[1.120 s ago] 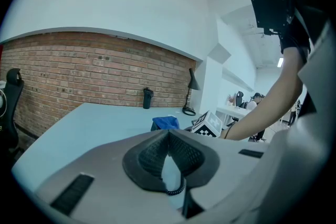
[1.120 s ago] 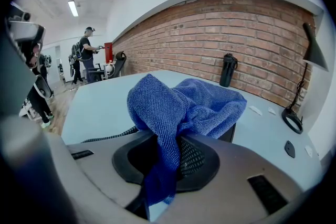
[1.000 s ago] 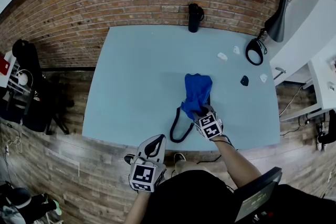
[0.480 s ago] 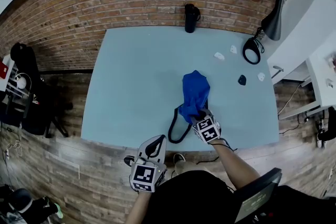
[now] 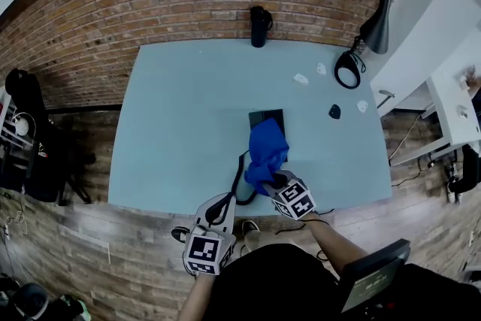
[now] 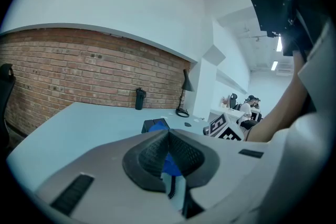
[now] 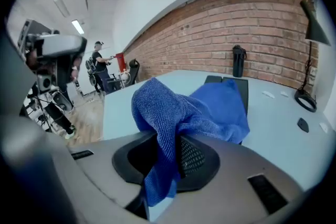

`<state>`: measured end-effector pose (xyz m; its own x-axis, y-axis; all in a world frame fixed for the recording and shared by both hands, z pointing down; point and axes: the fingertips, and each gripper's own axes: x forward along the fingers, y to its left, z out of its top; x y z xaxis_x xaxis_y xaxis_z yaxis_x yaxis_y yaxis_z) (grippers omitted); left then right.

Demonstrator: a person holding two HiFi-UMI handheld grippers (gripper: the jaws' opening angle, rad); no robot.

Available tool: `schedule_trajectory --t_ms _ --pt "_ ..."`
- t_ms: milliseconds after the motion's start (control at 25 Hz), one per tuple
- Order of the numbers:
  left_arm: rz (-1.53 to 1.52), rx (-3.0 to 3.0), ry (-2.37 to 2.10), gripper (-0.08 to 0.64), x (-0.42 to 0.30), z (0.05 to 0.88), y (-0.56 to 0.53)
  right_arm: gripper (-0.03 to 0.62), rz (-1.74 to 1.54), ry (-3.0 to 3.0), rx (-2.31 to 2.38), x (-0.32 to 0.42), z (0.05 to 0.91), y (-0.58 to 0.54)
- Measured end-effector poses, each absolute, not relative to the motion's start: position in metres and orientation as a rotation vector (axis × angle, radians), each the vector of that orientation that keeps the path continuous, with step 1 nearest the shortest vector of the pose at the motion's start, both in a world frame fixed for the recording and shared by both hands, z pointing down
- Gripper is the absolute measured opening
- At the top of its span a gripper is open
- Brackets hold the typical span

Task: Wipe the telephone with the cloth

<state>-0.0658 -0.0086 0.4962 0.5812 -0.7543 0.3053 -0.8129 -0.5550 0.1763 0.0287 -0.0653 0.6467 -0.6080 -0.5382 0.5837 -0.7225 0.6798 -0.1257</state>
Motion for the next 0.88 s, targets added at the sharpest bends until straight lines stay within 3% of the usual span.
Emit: schedule_trajectory --t_ms 600,880 --pt "0.265 2.489 -1.344 0.018 -0.081 0.494 0.001 0.087 -0.142 -2.612 1.308 0.046 0.409 -0.196" --pt "0.266 2.461 -1.386 0.018 -0.093 0.495 0.005 0.087 -0.24 -2.478 1.423 0.061 0.421 -0.246"
